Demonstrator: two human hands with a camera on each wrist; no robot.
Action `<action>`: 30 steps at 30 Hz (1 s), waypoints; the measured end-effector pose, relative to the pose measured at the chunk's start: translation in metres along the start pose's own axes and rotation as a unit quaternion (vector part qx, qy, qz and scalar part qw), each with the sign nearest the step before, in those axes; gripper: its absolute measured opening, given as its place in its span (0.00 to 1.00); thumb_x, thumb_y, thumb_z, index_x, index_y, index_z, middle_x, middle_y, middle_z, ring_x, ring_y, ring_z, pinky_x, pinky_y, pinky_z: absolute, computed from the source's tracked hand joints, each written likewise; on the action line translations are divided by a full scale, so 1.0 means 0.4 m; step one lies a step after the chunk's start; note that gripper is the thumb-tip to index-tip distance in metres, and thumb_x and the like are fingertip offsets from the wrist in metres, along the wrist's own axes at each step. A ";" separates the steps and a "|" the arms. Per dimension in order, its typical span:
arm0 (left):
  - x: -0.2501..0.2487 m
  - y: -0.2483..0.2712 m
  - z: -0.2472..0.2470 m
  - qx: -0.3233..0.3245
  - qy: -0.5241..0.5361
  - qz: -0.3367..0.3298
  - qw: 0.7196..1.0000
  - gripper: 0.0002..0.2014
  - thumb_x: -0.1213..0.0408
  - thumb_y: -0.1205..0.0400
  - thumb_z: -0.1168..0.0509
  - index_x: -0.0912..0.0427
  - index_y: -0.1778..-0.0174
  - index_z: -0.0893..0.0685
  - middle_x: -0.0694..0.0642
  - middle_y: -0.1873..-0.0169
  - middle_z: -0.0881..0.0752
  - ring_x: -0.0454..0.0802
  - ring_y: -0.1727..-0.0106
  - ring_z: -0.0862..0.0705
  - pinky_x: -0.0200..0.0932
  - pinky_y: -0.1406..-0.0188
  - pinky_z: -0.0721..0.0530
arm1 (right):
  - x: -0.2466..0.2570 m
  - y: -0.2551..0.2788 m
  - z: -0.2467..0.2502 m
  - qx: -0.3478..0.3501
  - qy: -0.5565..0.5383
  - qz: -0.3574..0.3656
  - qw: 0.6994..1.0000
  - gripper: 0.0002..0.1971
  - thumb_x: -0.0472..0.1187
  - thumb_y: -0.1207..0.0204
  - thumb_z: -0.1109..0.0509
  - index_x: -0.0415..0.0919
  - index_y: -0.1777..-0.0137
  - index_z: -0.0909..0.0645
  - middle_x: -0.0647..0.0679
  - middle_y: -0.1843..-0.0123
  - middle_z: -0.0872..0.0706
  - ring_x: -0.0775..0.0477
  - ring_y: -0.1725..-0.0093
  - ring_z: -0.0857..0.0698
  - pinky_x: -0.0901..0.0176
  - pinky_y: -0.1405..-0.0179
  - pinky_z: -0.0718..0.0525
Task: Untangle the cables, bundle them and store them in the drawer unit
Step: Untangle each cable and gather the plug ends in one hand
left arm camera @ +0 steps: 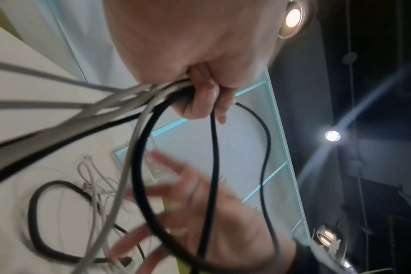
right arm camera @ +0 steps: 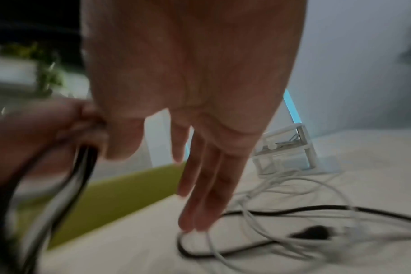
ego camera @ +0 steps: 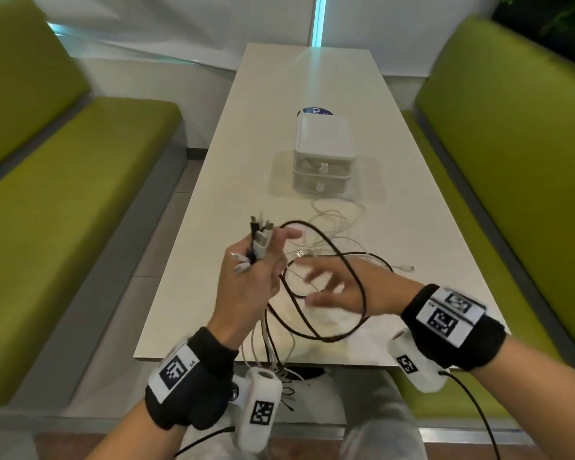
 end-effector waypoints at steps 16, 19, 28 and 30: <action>0.016 -0.022 0.041 -0.073 -0.131 -0.044 0.988 0.08 0.62 0.18 0.31 0.59 0.49 0.08 0.33 0.67 0.14 0.25 0.70 0.29 0.23 0.63 0.26 | -0.166 0.007 0.007 -0.142 0.227 -0.252 0.930 0.14 0.33 0.20 0.41 0.38 0.36 0.29 0.38 0.41 0.25 0.31 0.49 0.18 0.48 0.56 0.21; 0.033 -0.021 0.039 -0.033 -0.181 -0.020 0.983 0.09 0.61 0.20 0.29 0.59 0.48 0.08 0.44 0.49 0.09 0.35 0.44 0.13 0.26 0.48 0.20 | -0.187 -0.022 0.020 -0.167 0.233 -0.235 0.929 0.13 0.30 0.22 0.40 0.36 0.38 0.27 0.38 0.42 0.24 0.32 0.50 0.18 0.47 0.53 0.21; 0.051 -0.015 0.030 0.000 -0.181 -0.002 0.983 0.06 0.61 0.19 0.29 0.54 0.52 0.08 0.40 0.51 0.09 0.30 0.44 0.14 0.22 0.52 0.23 | -0.211 -0.051 0.023 -0.141 0.159 -0.165 0.963 0.14 0.42 0.24 0.29 0.50 0.39 0.19 0.46 0.47 0.19 0.43 0.46 0.18 0.53 0.46 0.21; 0.053 -0.016 0.029 0.004 -0.184 -0.003 0.983 0.06 0.61 0.19 0.30 0.54 0.52 0.08 0.40 0.51 0.09 0.30 0.44 0.14 0.23 0.51 0.23 | -0.202 -0.048 0.019 -0.132 0.145 -0.144 0.970 0.11 0.42 0.25 0.27 0.49 0.43 0.16 0.48 0.49 0.17 0.45 0.48 0.17 0.53 0.47 0.20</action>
Point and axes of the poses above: each hand's wrist, its own y-axis away from the middle knuckle, its own z-axis out of the back of the hand, x = y × z, the point moved 1 cm from there along -y, towards the middle knuckle
